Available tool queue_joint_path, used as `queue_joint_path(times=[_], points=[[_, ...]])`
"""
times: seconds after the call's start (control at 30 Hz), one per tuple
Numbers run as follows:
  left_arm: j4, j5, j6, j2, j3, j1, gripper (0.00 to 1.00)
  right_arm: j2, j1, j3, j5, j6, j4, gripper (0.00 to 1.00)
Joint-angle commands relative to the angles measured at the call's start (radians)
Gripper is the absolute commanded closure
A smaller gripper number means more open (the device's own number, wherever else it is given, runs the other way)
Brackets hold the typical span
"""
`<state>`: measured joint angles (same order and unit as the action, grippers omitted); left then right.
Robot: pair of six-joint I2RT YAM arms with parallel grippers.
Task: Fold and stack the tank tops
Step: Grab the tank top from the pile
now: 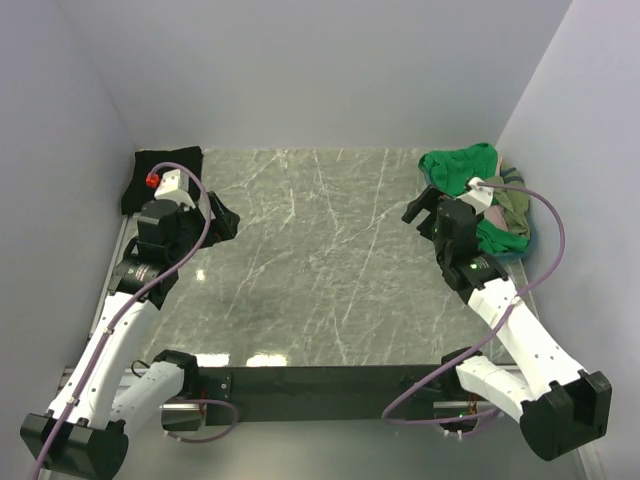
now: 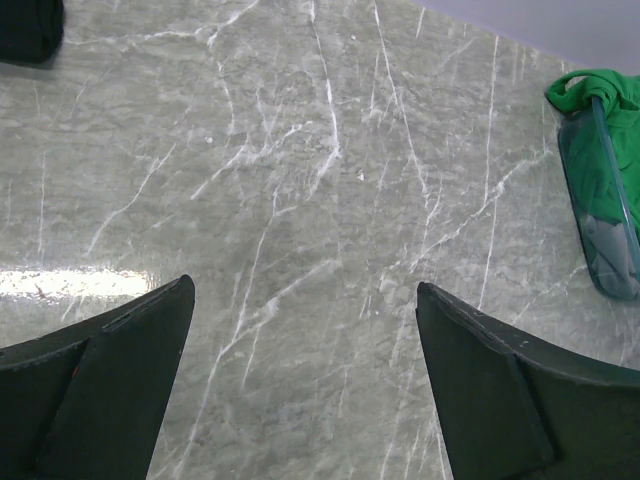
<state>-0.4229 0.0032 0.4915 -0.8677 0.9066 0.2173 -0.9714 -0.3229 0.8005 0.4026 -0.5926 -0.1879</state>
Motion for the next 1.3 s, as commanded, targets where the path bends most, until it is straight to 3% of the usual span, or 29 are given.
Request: queue_joint_path(times=[0.0, 0.13, 0.27, 0.43, 0.53, 0.73, 1.27], points=[[0.046, 0.017, 0.002, 0.004, -0.005, -0.006, 0.0, 0.025, -0.002, 0.035, 0.042, 0.025, 0.019, 0.0], [0.046, 0.023, 0.002, 0.001, -0.003, -0.006, 0.01, -0.032, -0.002, 0.162, 0.036, 0.101, -0.019, 0.0], [0.049, 0.03, 0.009, -0.004, -0.003, -0.006, 0.01, -0.275, 0.033, 0.414, 0.058, 0.157, -0.172, 0.0], [0.047, 0.026, 0.01, -0.002, -0.005, -0.006, 0.01, -0.541, 0.171, 0.706, -0.077, 0.166, -0.231, 0.05], [0.045, 0.015, 0.009, -0.005, -0.003, -0.007, 0.01, -0.795, 0.225, 0.935, -0.062, 0.171, -0.336, 0.09], [0.041, 0.009, 0.007, -0.01, -0.003, -0.01, 0.0, -1.081, 0.269, 1.261, -0.007, 0.192, -0.502, 0.13], [0.039, 0.02, 0.004, -0.056, 0.003, -0.01, 0.0, -1.245, 0.374, 1.186, -0.103, 0.106, -0.355, 0.22]])
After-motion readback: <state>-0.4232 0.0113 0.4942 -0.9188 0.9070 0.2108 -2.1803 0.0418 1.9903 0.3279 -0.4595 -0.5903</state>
